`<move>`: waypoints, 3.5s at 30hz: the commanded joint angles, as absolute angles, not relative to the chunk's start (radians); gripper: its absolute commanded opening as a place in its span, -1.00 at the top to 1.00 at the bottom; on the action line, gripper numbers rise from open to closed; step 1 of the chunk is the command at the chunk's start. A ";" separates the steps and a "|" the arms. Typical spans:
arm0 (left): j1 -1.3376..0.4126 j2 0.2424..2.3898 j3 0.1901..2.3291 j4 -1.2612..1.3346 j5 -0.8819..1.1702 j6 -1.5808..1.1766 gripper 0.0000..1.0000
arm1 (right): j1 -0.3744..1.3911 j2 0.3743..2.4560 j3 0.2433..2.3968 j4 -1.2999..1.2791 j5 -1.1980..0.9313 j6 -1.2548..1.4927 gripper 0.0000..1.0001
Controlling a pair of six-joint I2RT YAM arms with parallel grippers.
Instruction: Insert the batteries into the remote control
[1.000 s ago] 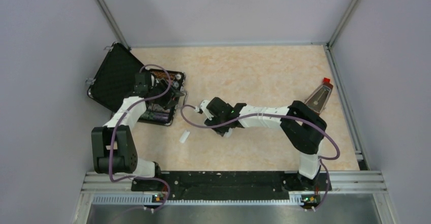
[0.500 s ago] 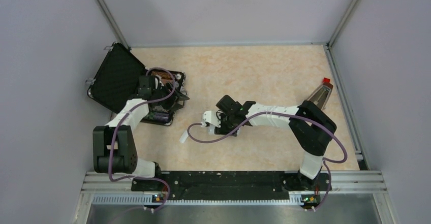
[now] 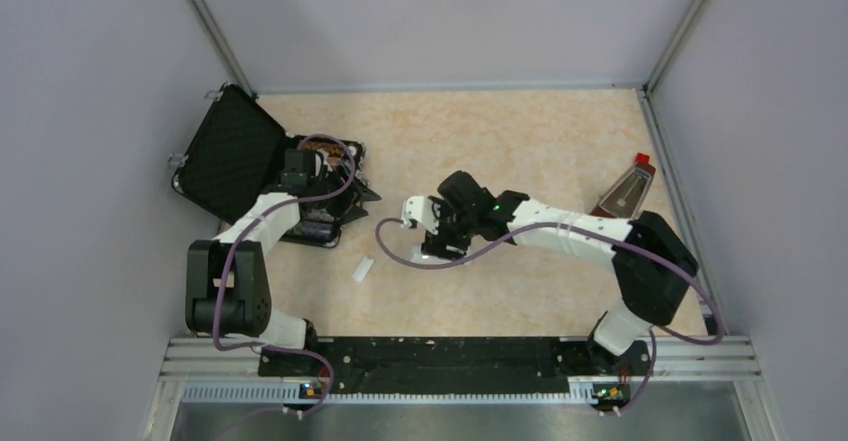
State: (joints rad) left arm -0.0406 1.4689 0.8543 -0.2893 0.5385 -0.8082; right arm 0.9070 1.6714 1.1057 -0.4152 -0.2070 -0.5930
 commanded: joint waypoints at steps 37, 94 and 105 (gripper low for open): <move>-0.305 1.624 0.799 -0.303 0.555 -1.081 -0.26 | 1.018 1.772 1.284 -0.703 0.443 0.835 0.30; -0.355 1.676 0.755 -0.227 0.583 -1.192 -0.19 | 0.991 1.694 1.217 -0.632 0.370 0.829 0.05; -0.356 1.684 0.749 -0.221 0.583 -1.184 -0.20 | 0.978 1.718 1.215 -0.584 0.406 0.771 0.17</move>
State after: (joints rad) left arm -0.3481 1.6676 0.7628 -0.2504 0.5873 -1.1809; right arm 0.9936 1.7367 1.1793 -0.6254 0.3698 0.8040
